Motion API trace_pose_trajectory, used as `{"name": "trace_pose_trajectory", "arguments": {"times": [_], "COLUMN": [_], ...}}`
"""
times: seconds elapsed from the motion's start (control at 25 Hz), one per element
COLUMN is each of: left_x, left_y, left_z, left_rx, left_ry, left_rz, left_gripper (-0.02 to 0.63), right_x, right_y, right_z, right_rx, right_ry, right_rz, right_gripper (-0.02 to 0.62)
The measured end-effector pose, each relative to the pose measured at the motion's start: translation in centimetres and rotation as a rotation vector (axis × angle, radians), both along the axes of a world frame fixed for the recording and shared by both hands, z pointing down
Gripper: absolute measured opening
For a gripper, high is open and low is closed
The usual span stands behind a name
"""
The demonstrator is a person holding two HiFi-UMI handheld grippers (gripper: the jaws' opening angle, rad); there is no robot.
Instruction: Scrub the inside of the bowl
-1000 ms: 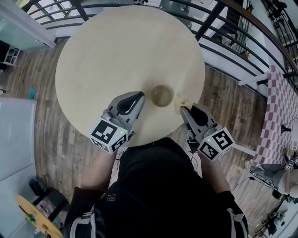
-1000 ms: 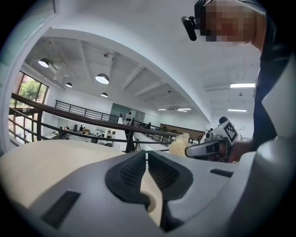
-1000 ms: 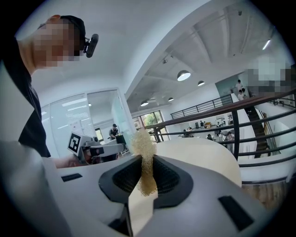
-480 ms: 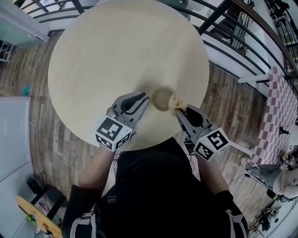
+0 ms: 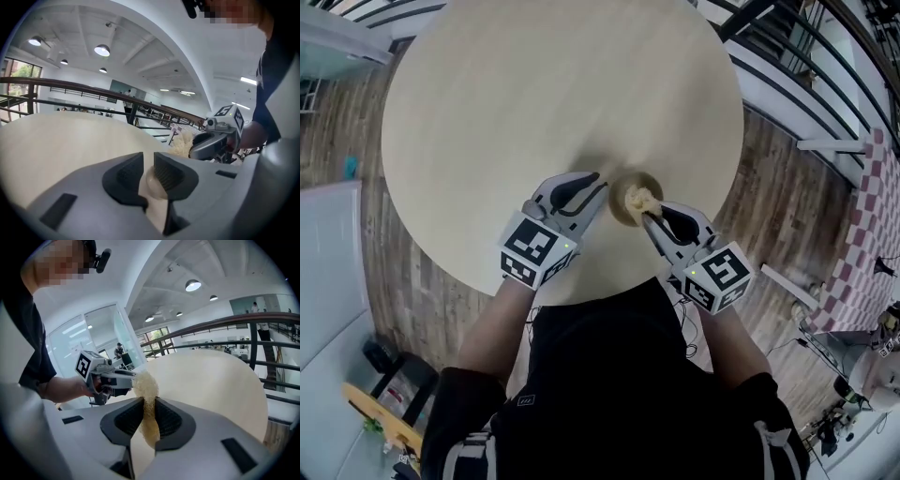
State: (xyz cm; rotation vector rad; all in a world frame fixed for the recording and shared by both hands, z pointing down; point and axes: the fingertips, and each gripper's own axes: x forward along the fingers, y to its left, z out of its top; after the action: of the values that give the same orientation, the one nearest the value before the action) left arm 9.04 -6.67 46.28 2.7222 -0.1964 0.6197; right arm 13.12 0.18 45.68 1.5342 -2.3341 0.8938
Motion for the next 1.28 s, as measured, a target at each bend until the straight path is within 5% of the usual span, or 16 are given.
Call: {"name": "trace_pose_trajectory", "arguments": {"times": [0.28,0.56,0.96,1.28], "left_x": [0.3,1.8,1.5,0.1], "left_y": [1.5,1.6,2.3,3.1], "left_z": [6.1,9.1,11.1,10.5], "left_rx": [-0.071,-0.084,-0.104,-0.17], "left_ry": [-0.141,-0.185,-0.279,-0.257], "left_rz": [0.158,0.185,0.179,0.062], "left_gripper": [0.062,0.063,0.052,0.035], "right_x": [-1.3,-2.1,-4.3,-4.0], "right_y": [-0.3,0.1,1.5,1.1], "right_z": [4.6,7.1,10.9,11.9], "right_rx": [-0.076,-0.11,-0.139,-0.14], "right_ry": [0.113,0.187,0.586,0.744], "right_rz": [-0.149,-0.253,-0.632,-0.683], "right_gripper": [0.077,0.077,0.077,0.077]}}
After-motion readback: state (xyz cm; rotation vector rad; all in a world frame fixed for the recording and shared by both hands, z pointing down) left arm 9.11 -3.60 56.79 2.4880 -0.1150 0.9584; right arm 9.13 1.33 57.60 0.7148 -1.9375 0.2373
